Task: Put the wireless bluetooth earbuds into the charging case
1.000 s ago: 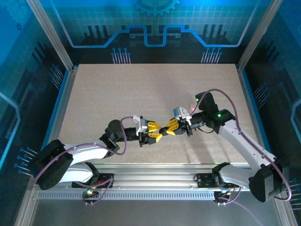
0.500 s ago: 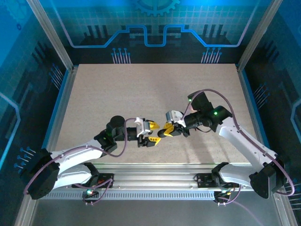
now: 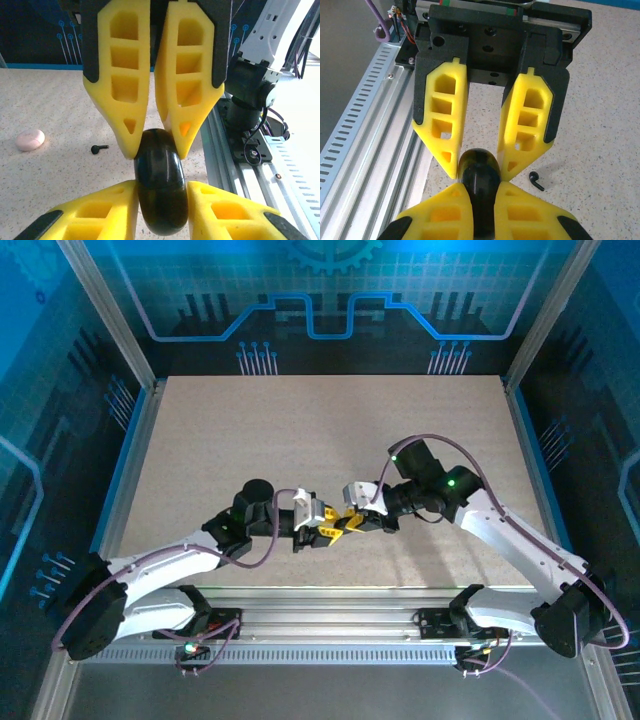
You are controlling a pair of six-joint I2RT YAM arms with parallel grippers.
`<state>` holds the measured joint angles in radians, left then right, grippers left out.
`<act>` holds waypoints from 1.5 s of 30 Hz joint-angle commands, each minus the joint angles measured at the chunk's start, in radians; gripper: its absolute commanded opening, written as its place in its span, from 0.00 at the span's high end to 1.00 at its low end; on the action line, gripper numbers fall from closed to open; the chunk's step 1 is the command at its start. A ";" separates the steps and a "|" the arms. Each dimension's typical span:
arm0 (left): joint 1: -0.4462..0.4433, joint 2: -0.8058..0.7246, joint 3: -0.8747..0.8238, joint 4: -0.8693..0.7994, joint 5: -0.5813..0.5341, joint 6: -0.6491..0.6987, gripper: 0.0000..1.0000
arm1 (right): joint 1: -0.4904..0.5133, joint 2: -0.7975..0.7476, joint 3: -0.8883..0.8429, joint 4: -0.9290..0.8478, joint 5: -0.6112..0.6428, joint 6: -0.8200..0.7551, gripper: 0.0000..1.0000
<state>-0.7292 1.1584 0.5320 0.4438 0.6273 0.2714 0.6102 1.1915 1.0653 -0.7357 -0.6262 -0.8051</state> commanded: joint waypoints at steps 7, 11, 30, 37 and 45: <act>-0.010 0.026 0.039 -0.048 0.038 0.026 0.57 | 0.025 0.004 0.044 0.011 0.013 0.012 0.98; -0.012 0.030 0.041 -0.055 0.038 0.029 0.65 | 0.026 0.005 0.044 0.013 0.014 0.014 0.98; -0.020 0.046 0.060 -0.049 0.039 0.015 0.80 | 0.031 0.003 0.035 0.015 0.012 0.019 0.98; -0.026 0.035 0.056 -0.066 0.043 0.050 0.85 | 0.020 -0.004 0.020 0.074 0.071 0.092 0.69; -0.032 0.031 0.044 -0.075 0.033 0.062 0.87 | -0.043 -0.009 0.012 0.147 0.125 0.171 0.60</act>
<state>-0.7357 1.1984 0.5606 0.3710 0.5991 0.2955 0.6041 1.1908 1.0790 -0.6857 -0.5560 -0.6788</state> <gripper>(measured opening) 0.191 0.397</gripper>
